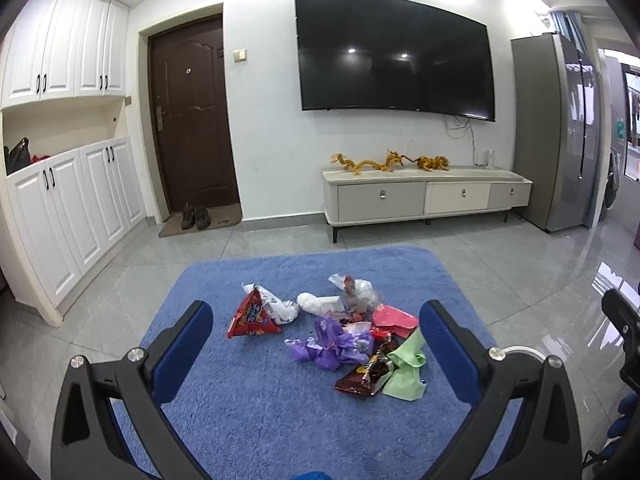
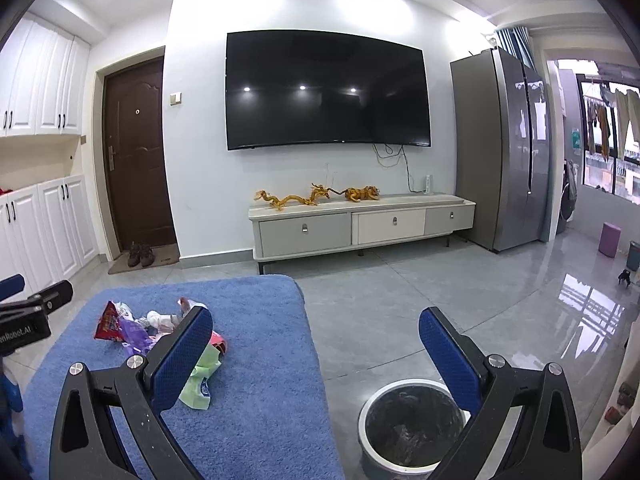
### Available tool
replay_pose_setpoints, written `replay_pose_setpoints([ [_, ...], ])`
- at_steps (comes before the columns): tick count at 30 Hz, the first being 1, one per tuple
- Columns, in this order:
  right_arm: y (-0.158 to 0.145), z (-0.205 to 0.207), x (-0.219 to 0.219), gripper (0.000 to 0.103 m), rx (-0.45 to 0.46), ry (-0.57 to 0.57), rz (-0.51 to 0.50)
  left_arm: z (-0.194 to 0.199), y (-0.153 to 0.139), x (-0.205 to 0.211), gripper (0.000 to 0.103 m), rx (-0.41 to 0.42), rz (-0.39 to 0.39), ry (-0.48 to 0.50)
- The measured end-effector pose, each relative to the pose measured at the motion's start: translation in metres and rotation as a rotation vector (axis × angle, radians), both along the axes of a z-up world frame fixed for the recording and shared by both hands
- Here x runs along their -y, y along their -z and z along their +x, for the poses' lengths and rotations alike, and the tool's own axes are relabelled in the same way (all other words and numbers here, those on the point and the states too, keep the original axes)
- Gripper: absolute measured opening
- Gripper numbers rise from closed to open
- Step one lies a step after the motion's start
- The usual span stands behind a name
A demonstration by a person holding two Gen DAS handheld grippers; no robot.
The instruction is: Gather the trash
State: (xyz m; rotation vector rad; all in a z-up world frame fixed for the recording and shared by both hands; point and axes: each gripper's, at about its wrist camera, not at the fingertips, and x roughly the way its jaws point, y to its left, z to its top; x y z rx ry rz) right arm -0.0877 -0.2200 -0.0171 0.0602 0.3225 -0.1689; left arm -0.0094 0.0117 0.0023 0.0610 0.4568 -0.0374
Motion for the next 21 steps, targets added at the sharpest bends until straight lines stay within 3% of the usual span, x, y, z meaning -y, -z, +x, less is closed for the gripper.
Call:
replay_pose_setpoints([
  [21,0.007,0.026,0.003,0.103,-0.048,0.02,-0.01,0.032,0.017,-0.021,0.103,-0.079,-0.055,-0.029],
])
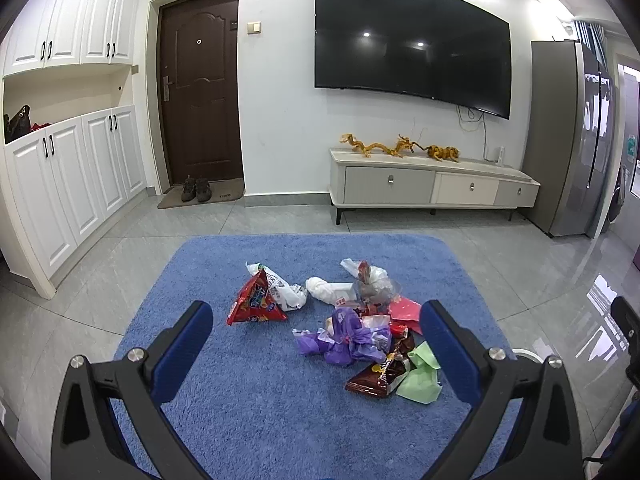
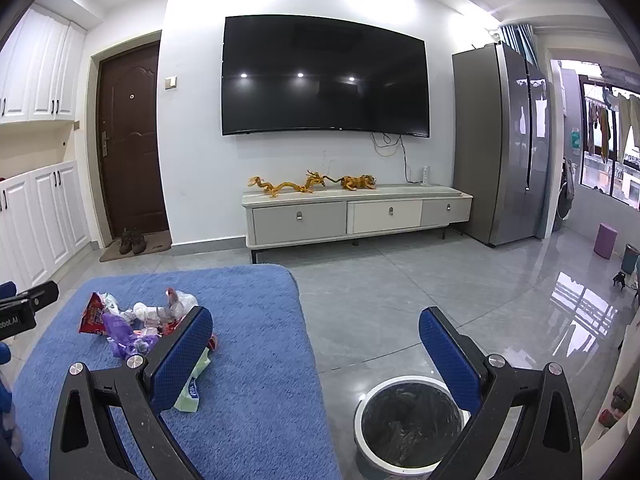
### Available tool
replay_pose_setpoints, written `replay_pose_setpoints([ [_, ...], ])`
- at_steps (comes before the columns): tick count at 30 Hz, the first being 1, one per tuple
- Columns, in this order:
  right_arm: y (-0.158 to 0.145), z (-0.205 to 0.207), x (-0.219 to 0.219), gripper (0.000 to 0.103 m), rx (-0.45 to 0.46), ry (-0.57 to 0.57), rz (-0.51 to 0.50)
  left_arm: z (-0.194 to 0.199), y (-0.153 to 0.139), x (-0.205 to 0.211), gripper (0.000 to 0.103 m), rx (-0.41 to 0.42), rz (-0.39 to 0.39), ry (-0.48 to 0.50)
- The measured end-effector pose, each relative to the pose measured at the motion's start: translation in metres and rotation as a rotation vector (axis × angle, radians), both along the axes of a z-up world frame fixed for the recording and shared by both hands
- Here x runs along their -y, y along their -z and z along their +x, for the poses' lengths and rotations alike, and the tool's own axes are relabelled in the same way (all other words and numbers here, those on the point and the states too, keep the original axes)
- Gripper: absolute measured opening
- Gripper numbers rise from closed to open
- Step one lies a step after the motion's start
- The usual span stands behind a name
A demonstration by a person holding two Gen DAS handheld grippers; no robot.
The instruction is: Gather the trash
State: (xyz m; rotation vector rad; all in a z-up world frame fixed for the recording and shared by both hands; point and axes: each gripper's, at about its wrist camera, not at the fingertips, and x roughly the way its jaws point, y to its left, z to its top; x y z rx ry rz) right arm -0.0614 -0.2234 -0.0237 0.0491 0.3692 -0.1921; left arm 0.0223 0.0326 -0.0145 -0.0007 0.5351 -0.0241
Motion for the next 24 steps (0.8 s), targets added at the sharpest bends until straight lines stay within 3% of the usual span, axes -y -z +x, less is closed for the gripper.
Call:
replay_pose_setpoints([
  [10,0.01,0.012,0.014,0.103,-0.052,0.023,0.029,0.022,0.026,-0.003,0.103,-0.083,0.005,0.014],
  [19,0.051,0.038,0.023,0.103,-0.204,0.019,0.071,0.048,0.084,-0.014,0.103,-0.244,0.047,-0.012],
  [24,0.06,0.05,0.024,0.103,-0.243,0.013,0.08,0.055,0.094,-0.019,0.103,-0.262,0.076,-0.041],
])
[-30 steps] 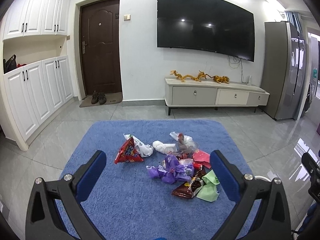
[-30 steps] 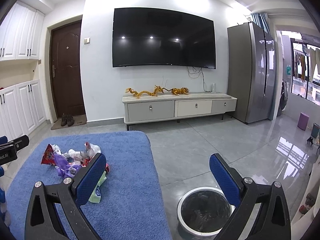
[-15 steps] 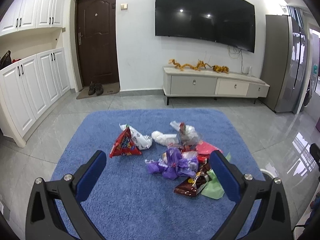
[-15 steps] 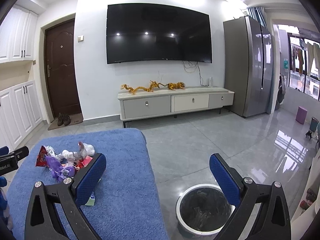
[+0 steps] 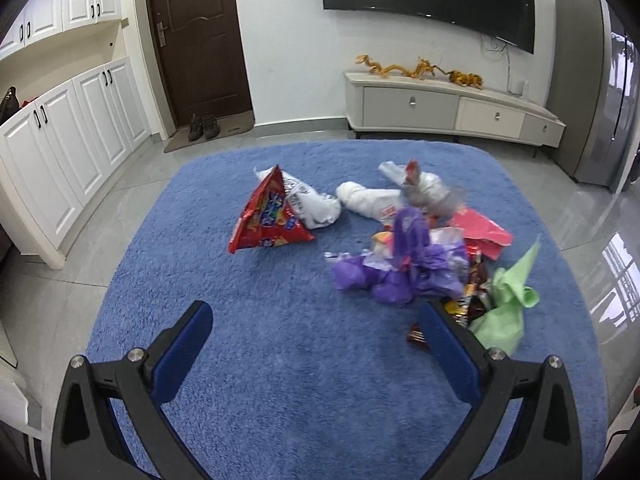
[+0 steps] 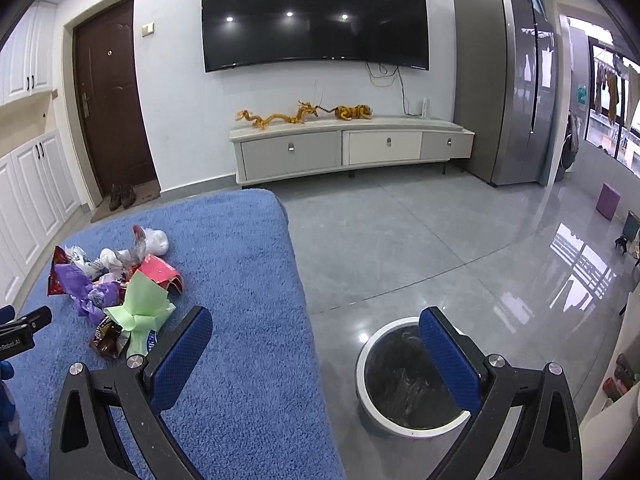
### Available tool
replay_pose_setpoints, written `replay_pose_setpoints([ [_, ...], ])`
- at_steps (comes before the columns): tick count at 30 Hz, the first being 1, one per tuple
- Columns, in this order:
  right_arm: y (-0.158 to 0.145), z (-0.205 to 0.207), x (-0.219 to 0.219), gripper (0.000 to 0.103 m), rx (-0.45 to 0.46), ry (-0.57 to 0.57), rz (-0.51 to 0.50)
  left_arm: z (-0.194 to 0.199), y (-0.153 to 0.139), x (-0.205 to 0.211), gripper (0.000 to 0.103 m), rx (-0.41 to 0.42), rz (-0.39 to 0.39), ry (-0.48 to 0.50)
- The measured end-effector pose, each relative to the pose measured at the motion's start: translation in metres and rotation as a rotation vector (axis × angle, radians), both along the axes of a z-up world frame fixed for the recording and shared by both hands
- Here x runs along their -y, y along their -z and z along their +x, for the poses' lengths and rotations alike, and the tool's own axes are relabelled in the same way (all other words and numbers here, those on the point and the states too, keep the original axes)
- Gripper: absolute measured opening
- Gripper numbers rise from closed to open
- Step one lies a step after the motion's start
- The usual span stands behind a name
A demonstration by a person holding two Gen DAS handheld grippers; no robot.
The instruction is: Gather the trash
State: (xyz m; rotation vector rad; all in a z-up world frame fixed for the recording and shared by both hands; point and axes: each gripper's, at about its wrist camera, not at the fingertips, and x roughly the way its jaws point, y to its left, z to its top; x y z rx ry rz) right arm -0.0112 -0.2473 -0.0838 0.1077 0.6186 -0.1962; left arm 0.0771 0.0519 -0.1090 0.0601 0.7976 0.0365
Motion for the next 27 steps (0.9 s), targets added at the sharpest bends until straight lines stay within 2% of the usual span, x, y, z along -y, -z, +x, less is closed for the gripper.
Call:
replay_pose_setpoints([
  [9,-0.006,0.016,-0.009,0.103,-0.003,-0.031,-0.003,0.015,-0.005,-0.015,0.103,0.022,0.03,-0.03],
  [12,-0.009,0.02,-0.015,0.103,-0.003,-0.05,0.001,0.017,-0.004,-0.027,0.103,0.017,0.001,-0.025],
  [18,-0.011,0.027,-0.03,0.103,-0.024,-0.101,0.015,0.021,0.012,-0.056,0.103,-0.049,-0.052,-0.001],
  [19,-0.01,0.029,-0.033,0.102,-0.032,-0.111,0.015,0.02,0.014,-0.058,0.103,-0.056,-0.06,0.006],
  [21,-0.007,0.034,-0.042,0.093,-0.055,-0.146,0.022,0.02,0.018,-0.063,0.103,-0.074,-0.089,0.029],
  [23,-0.002,0.039,-0.049,0.087,-0.072,-0.178,0.048,0.02,0.02,-0.065,0.1,-0.087,-0.11,0.063],
  [27,0.004,0.051,-0.064,0.077,-0.107,-0.233,0.078,0.024,0.022,-0.058,0.08,-0.109,-0.141,0.149],
])
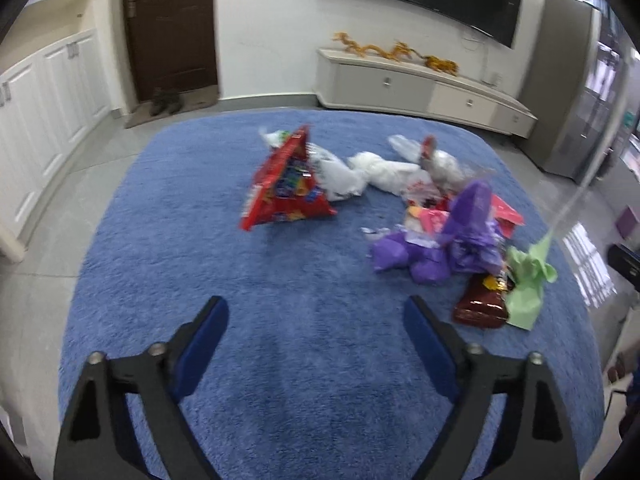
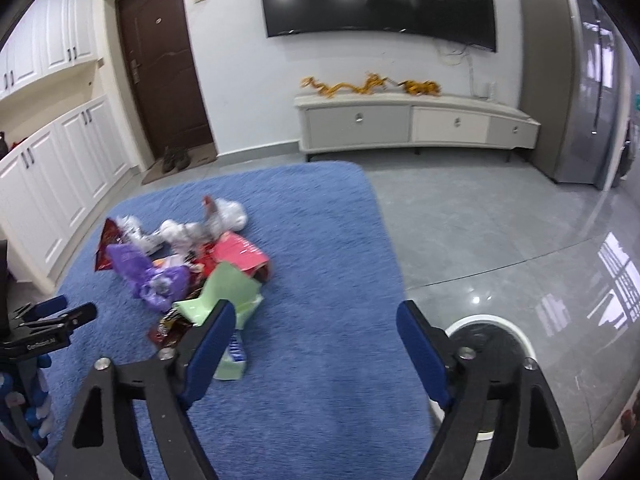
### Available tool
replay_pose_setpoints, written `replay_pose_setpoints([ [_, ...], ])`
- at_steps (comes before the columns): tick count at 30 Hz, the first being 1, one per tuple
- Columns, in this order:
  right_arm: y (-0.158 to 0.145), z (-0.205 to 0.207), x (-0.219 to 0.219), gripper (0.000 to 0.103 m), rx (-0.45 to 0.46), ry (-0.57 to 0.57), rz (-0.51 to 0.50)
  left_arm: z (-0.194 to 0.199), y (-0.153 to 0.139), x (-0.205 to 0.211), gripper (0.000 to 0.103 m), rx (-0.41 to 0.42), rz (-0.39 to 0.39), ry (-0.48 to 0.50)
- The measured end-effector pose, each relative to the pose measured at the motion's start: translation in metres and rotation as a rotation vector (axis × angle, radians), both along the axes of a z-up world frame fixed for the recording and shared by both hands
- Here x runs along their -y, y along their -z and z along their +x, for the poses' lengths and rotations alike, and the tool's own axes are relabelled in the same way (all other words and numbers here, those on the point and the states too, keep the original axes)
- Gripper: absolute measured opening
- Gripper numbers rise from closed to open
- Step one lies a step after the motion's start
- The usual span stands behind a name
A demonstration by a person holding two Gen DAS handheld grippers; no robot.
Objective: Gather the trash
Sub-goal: 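Grasp the purple bag with the left gripper while the right gripper grasps the green bag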
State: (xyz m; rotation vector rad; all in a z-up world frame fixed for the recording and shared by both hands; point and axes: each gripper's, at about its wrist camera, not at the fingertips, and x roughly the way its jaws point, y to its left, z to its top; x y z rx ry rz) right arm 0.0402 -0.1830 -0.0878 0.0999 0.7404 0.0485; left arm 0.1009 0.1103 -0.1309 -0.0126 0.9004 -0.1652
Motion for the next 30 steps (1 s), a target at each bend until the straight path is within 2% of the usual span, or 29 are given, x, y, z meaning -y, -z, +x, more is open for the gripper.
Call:
replay_pose_setpoints([
  [1,0.002,0.004,-0.003,0.077,-0.009,-0.015,0.017,0.003,0.001,0.002,0.075,-0.009,-0.011,0.022],
  [5,0.007,0.016,-0.013,0.072,-0.032,-0.05,0.047,0.019,0.001,0.008,0.074,-0.022,-0.068,0.078],
  [10,0.014,0.026,-0.024,0.071,-0.055,-0.082,0.066,0.044,0.003,0.02,0.073,-0.022,-0.108,0.117],
  [18,0.02,0.039,-0.032,0.071,-0.082,-0.101,0.081,0.075,0.032,0.046,0.073,-0.094,-0.146,0.174],
  [20,0.024,0.043,-0.034,0.071,-0.09,-0.104,0.089,0.075,0.033,0.047,0.066,-0.092,-0.161,0.182],
  [22,0.028,0.048,-0.035,0.071,-0.103,-0.108,0.095,0.074,0.033,0.046,0.049,-0.098,-0.182,0.196],
  [23,0.03,0.05,-0.036,0.071,-0.112,-0.111,0.103,0.073,0.033,0.046,0.045,-0.101,-0.2,0.206],
  [28,0.04,0.057,-0.039,0.071,-0.137,-0.136,0.148,0.053,0.028,0.037,0.042,-0.071,-0.199,0.196],
  [30,0.043,0.058,-0.039,0.055,-0.143,-0.148,0.171,0.044,0.025,0.032,0.042,-0.058,-0.198,0.182],
])
